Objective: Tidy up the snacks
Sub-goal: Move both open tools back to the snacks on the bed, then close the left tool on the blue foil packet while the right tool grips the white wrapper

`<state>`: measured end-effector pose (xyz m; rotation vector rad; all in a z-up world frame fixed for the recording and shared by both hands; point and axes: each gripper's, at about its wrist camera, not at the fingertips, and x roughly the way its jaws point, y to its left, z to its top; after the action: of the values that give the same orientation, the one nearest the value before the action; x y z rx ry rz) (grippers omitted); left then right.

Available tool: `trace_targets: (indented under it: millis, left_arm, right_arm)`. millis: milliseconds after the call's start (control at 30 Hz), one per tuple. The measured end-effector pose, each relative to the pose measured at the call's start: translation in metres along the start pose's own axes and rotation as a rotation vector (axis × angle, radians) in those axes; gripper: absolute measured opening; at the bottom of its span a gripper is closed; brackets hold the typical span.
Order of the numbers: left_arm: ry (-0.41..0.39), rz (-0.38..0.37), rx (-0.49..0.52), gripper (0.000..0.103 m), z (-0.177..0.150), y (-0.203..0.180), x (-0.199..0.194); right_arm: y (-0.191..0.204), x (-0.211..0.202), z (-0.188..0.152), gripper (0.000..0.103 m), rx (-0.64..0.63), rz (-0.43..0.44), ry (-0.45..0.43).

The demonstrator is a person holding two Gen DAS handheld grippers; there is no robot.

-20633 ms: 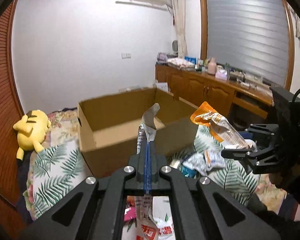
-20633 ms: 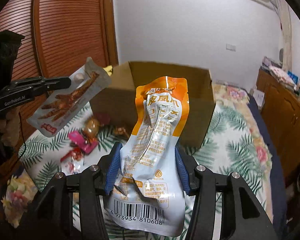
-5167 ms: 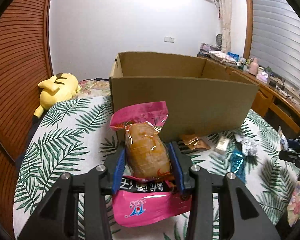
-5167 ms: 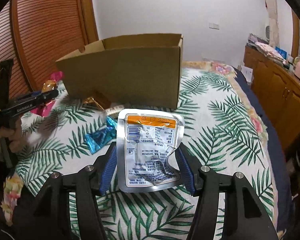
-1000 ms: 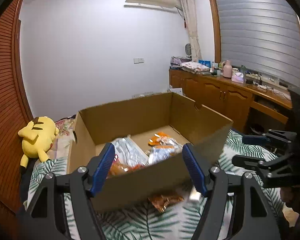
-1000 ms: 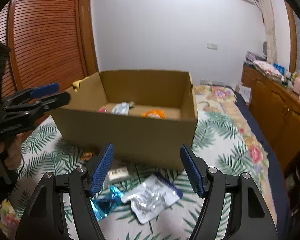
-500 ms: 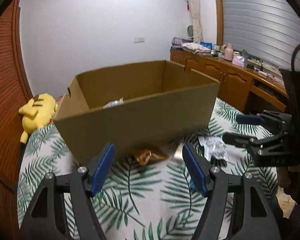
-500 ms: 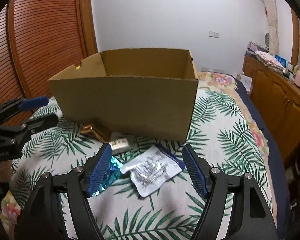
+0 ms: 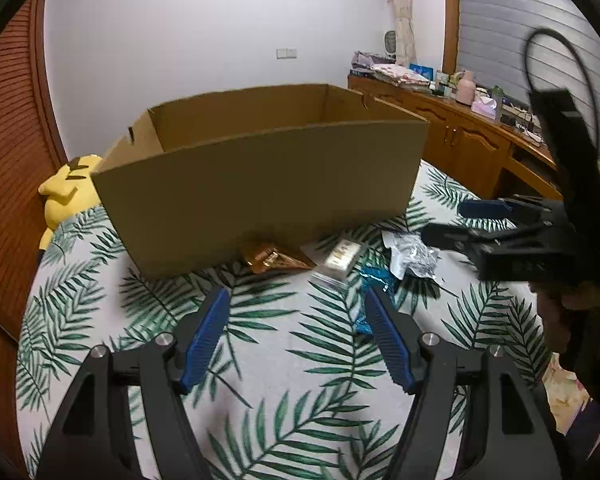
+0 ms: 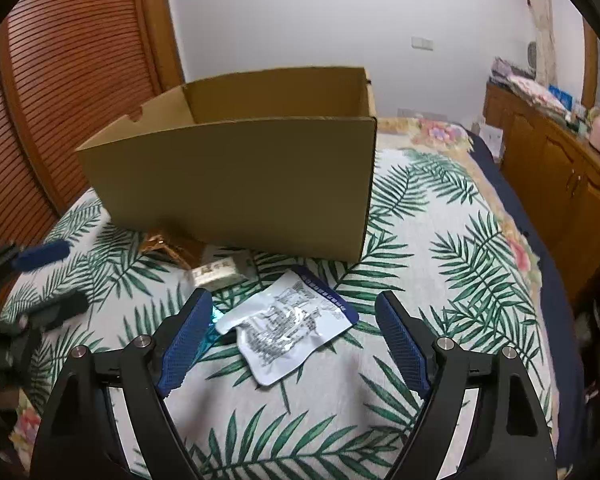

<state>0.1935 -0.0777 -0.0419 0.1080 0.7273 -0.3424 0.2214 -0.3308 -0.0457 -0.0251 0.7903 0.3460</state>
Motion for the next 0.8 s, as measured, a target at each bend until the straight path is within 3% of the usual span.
trace_targets:
  millis: [200, 433, 800]
  left_arm:
    - [0.032, -0.012, 0.021, 0.071, -0.005, -0.016, 0.009]
    - [0.064, -0.022, 0.023, 0.071, -0.006, -0.025, 0.024]
    - [0.102, -0.057, 0.013, 0.071, 0.001, -0.039, 0.041]
  right_arm:
    - [-0.007, 0.029, 0.006, 0.085, 0.051, 0.005, 0.063]
    - [-0.009, 0.049, -0.006, 0.085, 0.021, -0.032, 0.139]
    - [-0.017, 0.038, -0.017, 0.083, 0.001, -0.017, 0.129]
